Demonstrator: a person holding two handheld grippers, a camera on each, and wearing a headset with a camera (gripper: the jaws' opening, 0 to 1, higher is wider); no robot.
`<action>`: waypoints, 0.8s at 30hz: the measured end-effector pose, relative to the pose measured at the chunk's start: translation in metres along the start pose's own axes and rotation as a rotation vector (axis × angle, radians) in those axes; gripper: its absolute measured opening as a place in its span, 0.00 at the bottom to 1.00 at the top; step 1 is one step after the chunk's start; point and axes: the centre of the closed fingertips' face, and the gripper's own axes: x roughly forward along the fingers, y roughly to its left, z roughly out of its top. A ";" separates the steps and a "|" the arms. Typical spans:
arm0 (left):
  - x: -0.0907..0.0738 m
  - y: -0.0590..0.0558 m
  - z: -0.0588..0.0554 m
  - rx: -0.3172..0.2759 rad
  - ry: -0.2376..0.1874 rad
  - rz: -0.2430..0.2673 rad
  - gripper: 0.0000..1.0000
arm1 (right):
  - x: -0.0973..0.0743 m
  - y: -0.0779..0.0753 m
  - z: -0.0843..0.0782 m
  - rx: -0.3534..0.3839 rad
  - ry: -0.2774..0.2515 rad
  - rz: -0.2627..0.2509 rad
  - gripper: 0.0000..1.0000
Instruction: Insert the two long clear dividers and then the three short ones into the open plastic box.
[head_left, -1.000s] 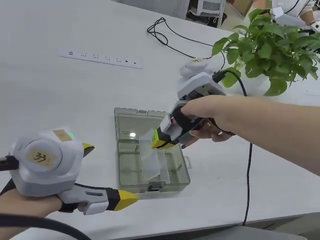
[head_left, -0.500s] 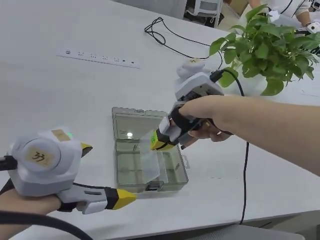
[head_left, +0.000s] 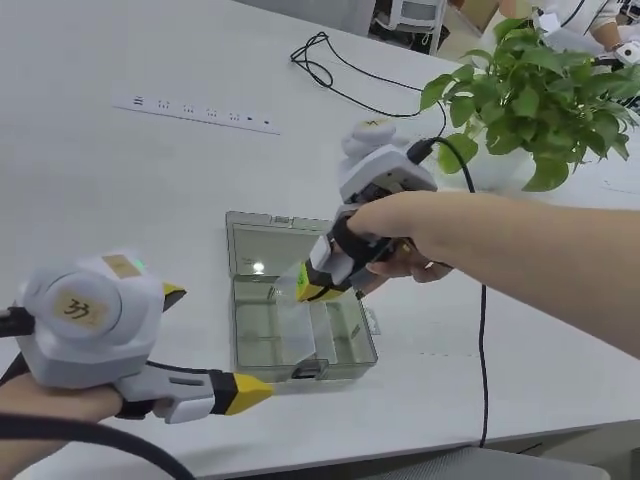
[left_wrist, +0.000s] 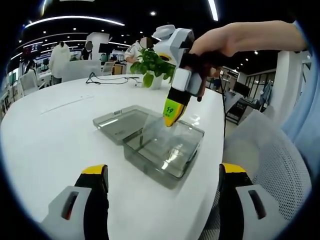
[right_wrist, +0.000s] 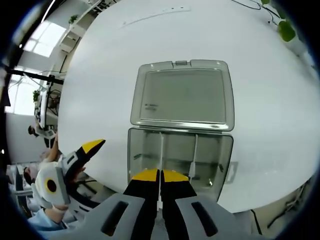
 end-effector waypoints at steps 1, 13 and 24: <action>0.000 0.000 0.000 0.000 0.000 -0.001 0.93 | 0.000 -0.001 0.001 0.008 0.000 -0.003 0.02; -0.001 0.001 -0.001 -0.006 -0.004 0.001 0.93 | 0.005 0.005 -0.009 0.001 0.012 -0.026 0.02; -0.001 0.003 -0.003 -0.010 -0.001 0.003 0.92 | 0.007 0.004 -0.006 0.002 0.024 -0.033 0.02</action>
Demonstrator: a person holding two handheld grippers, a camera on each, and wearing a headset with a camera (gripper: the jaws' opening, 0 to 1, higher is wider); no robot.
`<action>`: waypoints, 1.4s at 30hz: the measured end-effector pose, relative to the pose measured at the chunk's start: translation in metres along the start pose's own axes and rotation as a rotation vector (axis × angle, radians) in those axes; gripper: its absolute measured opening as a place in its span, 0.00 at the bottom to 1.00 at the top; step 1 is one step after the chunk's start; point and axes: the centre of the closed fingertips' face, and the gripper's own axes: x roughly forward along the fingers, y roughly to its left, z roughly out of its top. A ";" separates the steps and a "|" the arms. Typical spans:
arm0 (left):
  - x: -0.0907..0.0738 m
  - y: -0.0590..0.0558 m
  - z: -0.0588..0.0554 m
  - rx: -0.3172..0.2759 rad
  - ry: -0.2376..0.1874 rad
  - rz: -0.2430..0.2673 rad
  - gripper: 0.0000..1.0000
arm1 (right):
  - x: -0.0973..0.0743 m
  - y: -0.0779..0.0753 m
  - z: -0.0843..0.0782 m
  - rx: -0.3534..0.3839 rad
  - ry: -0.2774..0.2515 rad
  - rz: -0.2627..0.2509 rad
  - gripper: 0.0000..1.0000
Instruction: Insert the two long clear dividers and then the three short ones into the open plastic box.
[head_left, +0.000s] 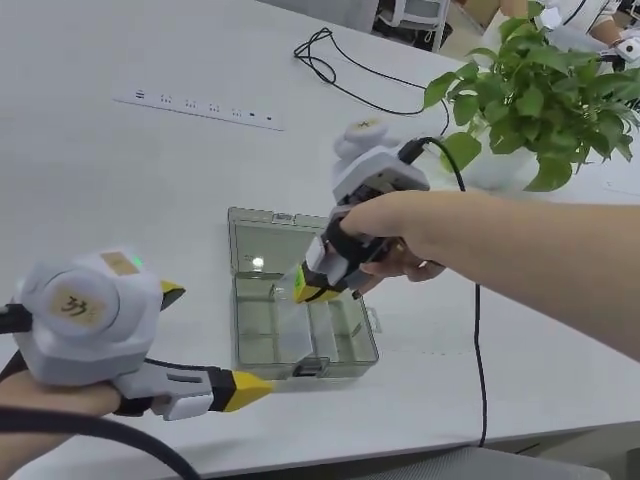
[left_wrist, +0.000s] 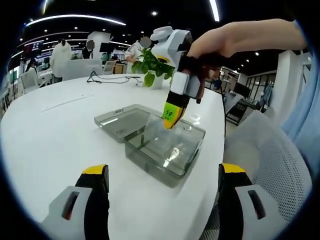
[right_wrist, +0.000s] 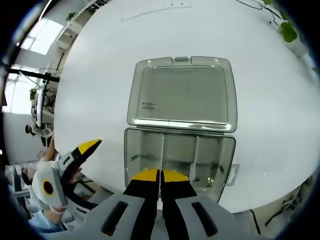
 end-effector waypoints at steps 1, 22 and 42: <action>0.000 0.000 0.000 -0.002 0.001 -0.002 0.92 | 0.000 0.001 -0.001 0.002 0.002 -0.001 0.02; 0.001 -0.001 -0.002 -0.005 0.000 -0.007 0.91 | 0.000 0.003 -0.001 -0.011 0.012 -0.028 0.02; 0.000 0.002 -0.005 -0.017 0.003 -0.001 0.91 | 0.017 0.011 -0.004 -0.119 0.045 -0.099 0.02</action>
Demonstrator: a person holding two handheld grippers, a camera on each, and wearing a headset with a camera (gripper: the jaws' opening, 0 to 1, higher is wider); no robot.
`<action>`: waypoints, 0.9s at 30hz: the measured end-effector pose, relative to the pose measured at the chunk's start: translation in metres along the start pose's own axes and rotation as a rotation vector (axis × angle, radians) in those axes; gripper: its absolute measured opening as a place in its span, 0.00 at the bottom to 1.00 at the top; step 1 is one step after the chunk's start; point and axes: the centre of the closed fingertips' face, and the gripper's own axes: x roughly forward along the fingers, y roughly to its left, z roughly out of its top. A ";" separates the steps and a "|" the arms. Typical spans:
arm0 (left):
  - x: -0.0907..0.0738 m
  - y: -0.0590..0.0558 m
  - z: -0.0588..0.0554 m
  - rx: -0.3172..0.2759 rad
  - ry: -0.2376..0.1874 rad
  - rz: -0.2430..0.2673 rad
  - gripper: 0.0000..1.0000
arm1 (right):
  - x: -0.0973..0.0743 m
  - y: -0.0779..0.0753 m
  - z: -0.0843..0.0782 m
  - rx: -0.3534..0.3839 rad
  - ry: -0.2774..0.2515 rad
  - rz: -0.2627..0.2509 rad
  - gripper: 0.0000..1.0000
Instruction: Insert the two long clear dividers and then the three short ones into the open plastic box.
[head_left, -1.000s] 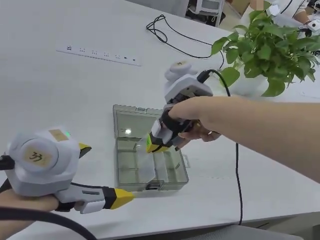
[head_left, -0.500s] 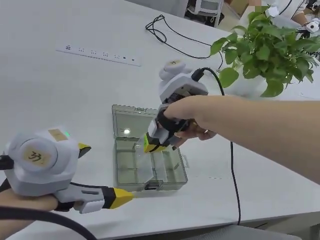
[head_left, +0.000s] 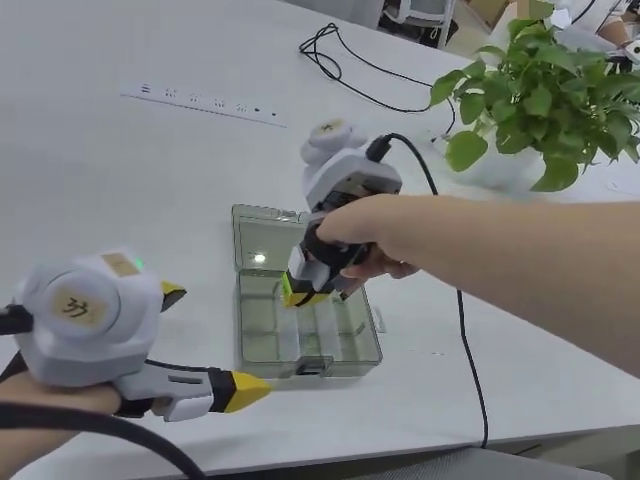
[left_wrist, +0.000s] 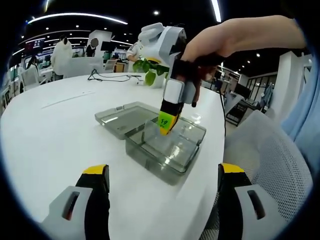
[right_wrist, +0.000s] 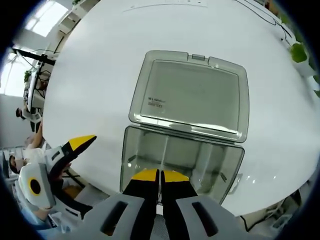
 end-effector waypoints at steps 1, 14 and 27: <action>0.000 0.000 0.000 -0.002 0.001 0.000 0.91 | 0.000 0.000 0.000 -0.003 0.001 -0.001 0.02; 0.000 0.004 0.000 -0.007 0.001 0.006 0.91 | 0.004 -0.002 0.001 -0.022 0.002 -0.014 0.03; -0.002 0.002 0.000 -0.001 0.002 0.008 0.91 | 0.002 0.002 0.002 -0.089 -0.020 0.016 0.06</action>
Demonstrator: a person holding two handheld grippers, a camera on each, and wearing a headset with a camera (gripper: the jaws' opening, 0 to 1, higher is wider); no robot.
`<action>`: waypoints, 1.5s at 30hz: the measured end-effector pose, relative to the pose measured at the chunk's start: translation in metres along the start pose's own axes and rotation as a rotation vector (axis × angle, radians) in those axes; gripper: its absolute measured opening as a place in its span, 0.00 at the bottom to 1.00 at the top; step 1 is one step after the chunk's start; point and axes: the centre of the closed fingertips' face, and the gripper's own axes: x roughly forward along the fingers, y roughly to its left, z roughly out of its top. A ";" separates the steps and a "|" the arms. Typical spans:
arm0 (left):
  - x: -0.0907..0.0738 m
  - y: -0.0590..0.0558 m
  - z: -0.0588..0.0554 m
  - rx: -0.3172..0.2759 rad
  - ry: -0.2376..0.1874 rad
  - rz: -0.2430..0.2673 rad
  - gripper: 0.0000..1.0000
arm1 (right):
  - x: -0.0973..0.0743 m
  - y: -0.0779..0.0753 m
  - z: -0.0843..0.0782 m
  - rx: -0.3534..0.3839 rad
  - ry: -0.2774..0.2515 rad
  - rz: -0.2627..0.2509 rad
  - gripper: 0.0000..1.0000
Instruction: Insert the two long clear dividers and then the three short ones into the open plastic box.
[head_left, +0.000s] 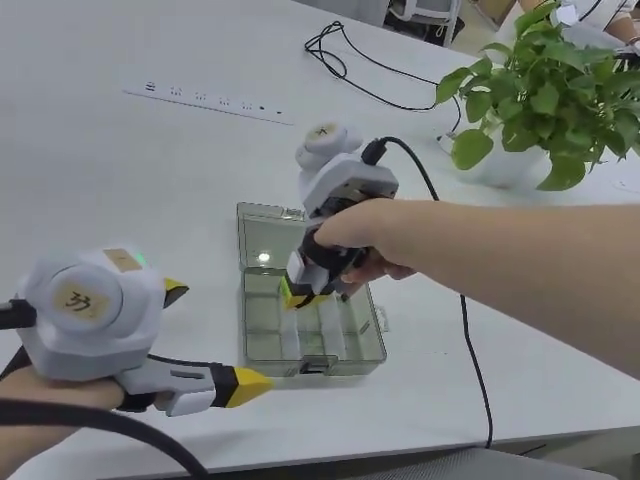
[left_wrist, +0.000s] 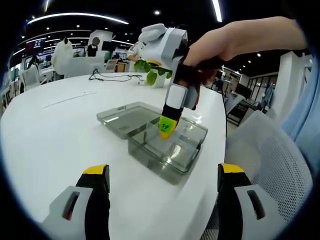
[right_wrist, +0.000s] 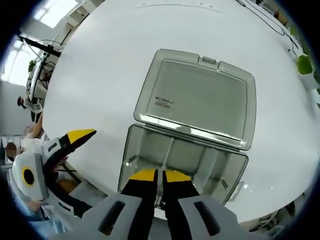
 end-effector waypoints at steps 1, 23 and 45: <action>0.000 0.000 0.000 -0.001 0.000 0.001 0.91 | -0.001 0.001 -0.001 0.009 0.004 0.005 0.08; 0.003 -0.004 0.003 0.018 0.009 -0.008 0.91 | 0.003 0.011 0.015 -0.086 -0.099 0.087 0.85; 0.001 -0.005 0.008 0.041 0.019 -0.004 0.91 | -0.032 0.026 0.031 -0.071 -0.233 0.204 0.85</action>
